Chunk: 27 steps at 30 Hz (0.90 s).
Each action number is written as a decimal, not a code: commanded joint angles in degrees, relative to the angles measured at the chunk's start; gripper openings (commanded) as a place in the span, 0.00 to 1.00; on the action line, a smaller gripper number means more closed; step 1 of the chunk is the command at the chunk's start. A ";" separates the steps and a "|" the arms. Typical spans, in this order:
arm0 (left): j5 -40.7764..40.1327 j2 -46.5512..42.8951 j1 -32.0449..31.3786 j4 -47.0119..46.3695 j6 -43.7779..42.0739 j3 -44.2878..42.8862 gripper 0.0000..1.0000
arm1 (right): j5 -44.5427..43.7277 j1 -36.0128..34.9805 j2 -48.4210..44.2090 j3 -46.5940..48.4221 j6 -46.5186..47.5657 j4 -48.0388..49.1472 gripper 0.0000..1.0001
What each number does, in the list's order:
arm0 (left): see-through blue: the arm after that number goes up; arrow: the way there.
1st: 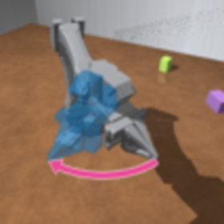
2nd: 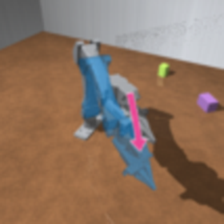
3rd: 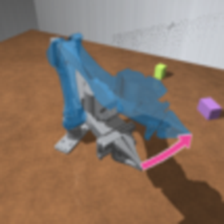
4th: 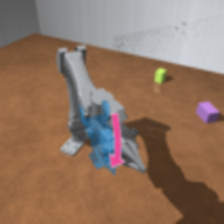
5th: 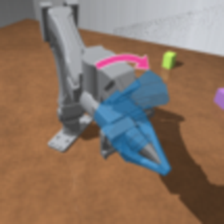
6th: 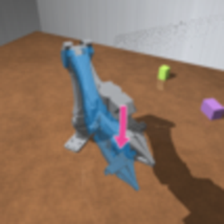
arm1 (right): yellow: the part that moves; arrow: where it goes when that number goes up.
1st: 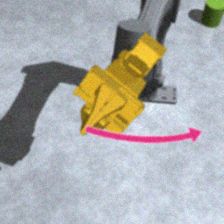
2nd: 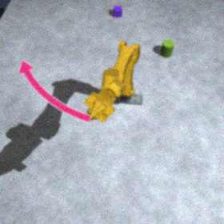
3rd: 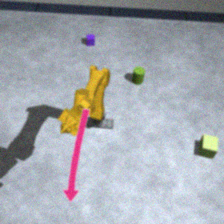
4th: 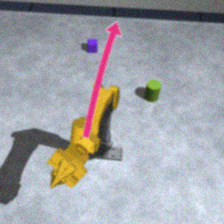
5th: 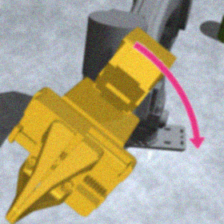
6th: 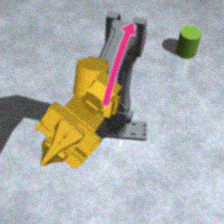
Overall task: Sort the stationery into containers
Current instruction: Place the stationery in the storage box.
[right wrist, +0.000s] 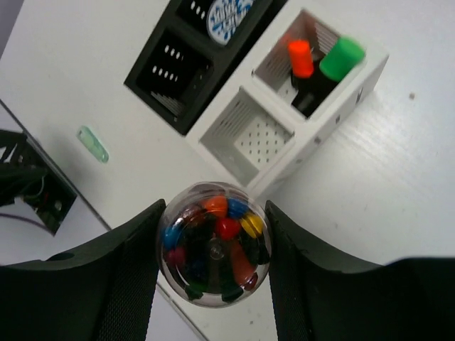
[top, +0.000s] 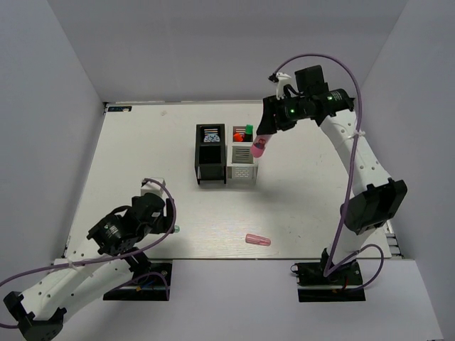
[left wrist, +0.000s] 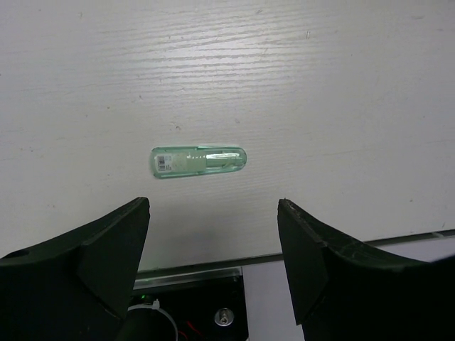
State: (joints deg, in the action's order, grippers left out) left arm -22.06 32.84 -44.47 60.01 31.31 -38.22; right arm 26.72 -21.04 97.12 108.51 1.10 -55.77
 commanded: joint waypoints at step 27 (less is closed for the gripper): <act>1.50 2.93 -0.18 -4.28 1.03 0.42 0.83 | -14.42 -13.23 6.86 -12.44 17.35 22.81 0.49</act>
State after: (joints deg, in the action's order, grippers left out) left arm -21.41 35.46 -44.49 57.47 32.01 -38.04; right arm 13.89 -32.93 106.26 95.29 13.76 -33.74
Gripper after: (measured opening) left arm 0.828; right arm 0.579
